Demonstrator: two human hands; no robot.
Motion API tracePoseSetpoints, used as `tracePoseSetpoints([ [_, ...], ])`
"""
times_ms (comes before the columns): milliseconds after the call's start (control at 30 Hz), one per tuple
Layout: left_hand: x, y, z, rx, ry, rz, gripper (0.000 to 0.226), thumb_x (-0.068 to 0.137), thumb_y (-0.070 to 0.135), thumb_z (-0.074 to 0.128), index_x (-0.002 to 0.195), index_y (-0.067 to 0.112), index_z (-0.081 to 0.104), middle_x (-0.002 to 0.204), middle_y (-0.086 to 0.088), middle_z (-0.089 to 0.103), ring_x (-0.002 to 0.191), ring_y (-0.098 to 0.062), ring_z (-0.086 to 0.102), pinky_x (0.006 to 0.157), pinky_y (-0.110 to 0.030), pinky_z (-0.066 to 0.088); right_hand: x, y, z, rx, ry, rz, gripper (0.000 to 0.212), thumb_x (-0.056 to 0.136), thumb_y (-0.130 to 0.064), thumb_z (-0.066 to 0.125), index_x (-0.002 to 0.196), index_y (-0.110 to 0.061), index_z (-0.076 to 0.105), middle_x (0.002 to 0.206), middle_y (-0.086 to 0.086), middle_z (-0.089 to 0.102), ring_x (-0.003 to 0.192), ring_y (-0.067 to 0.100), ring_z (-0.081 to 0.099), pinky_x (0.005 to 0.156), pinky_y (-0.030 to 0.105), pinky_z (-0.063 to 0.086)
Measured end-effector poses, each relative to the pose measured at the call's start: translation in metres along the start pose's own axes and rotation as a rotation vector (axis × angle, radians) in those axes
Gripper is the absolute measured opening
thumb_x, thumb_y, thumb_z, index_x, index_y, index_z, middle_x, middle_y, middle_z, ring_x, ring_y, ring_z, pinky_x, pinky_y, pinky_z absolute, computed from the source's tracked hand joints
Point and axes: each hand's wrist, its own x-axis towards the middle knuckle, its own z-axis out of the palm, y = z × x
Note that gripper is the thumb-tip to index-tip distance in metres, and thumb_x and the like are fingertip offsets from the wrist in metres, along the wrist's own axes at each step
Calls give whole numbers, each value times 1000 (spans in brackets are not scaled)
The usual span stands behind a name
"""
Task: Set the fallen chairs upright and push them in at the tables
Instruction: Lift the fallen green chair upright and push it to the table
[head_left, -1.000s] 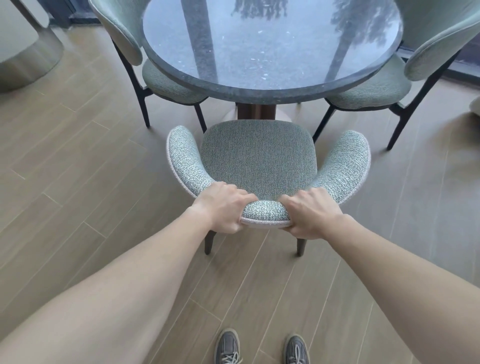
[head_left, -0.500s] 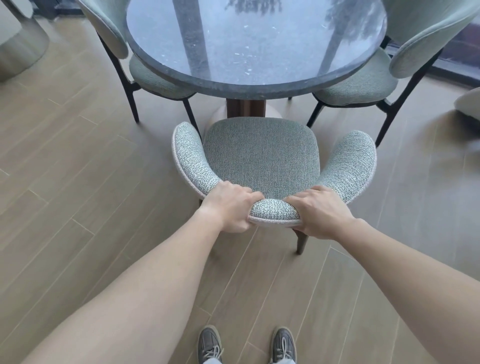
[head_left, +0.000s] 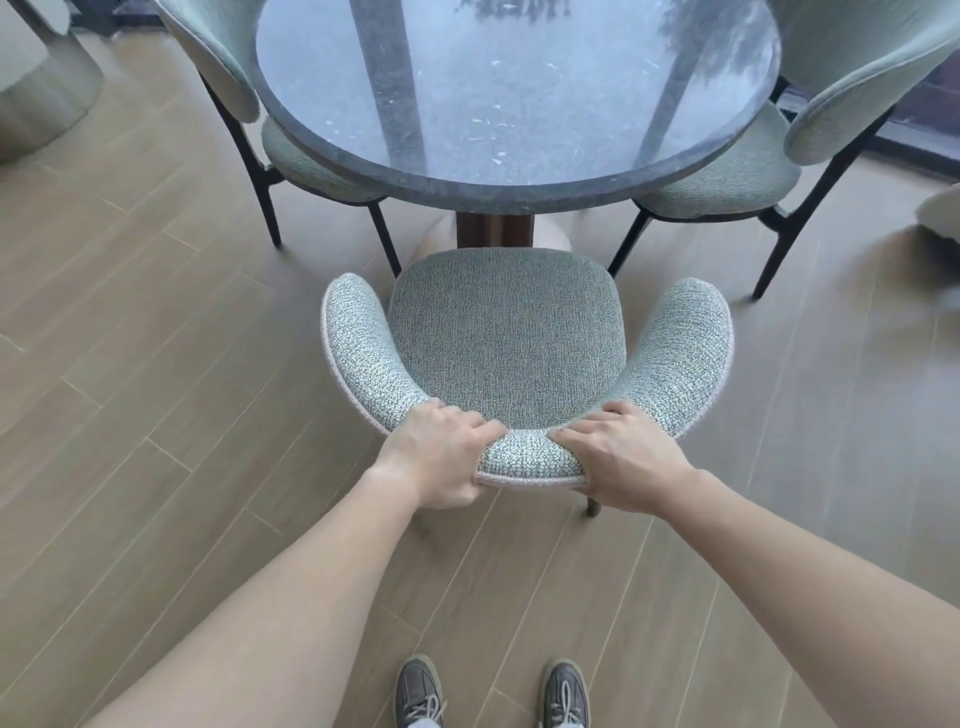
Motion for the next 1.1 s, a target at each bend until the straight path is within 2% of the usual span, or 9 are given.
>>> tracePoseSetpoints([
  [367,45,-38,-9,20,89,16,64,78,76,53,128,36,57,112,8,73,98,-24,72,85,-38,51,42,24,-22,42,90,59,50,88,-67,64,126,-34,64,114,-10,72,111,19,69,101,38,46],
  [467,47,-35,-15,-6,31,-39,84,63,88,29,127,39,55,114,8,72,101,-22,70,84,-38,48,42,23,-26,65,50,97,64,81,-72,69,131,-33,59,120,-9,69,115,19,67,104,39,44],
  [533,48,-29,-24,-114,-41,-102,94,56,96,36,129,41,54,123,11,70,111,-19,68,92,-39,48,40,16,-32,194,37,166,85,73,-78,72,140,-31,54,134,-8,64,125,18,62,111,40,41],
  [600,40,-19,-40,-547,-30,-212,93,56,96,53,132,44,57,133,13,66,121,-17,65,102,-42,50,27,1,-44,643,199,307,88,77,-74,73,145,-22,54,142,-1,61,130,19,59,115,43,42],
  [667,30,-5,-60,-1050,174,-289,73,66,88,62,125,44,63,131,15,66,121,-16,66,100,-41,54,7,-7,-59,1087,520,447,68,89,-60,72,140,-17,59,137,1,64,124,16,63,110,42,49],
  [733,21,16,-90,-1337,359,-297,60,74,84,62,119,44,68,128,12,70,121,-16,67,103,-41,54,-18,-10,-83,1319,755,508,64,89,-62,67,135,-17,63,130,-2,69,117,9,68,102,30,53],
  [833,14,51,-147,-1644,517,-215,68,71,93,61,118,45,70,133,6,71,126,-18,67,110,-43,49,-62,-8,-129,1444,1013,515,59,87,-62,61,127,-20,67,123,-4,72,112,8,71,94,19,50],
  [967,3,105,-223,-1657,619,90,73,79,87,60,132,36,63,142,1,67,134,-23,63,117,-50,44,-149,-5,-181,1385,1166,481,51,89,-60,58,128,-28,65,126,-9,71,121,14,69,95,15,48],
  [1100,-9,168,-282,-1600,561,340,76,83,84,59,137,31,58,147,-2,63,139,-24,59,120,-55,40,-249,-11,-209,1264,1291,509,71,90,-78,55,136,-25,61,137,-4,68,128,17,65,103,21,47],
])
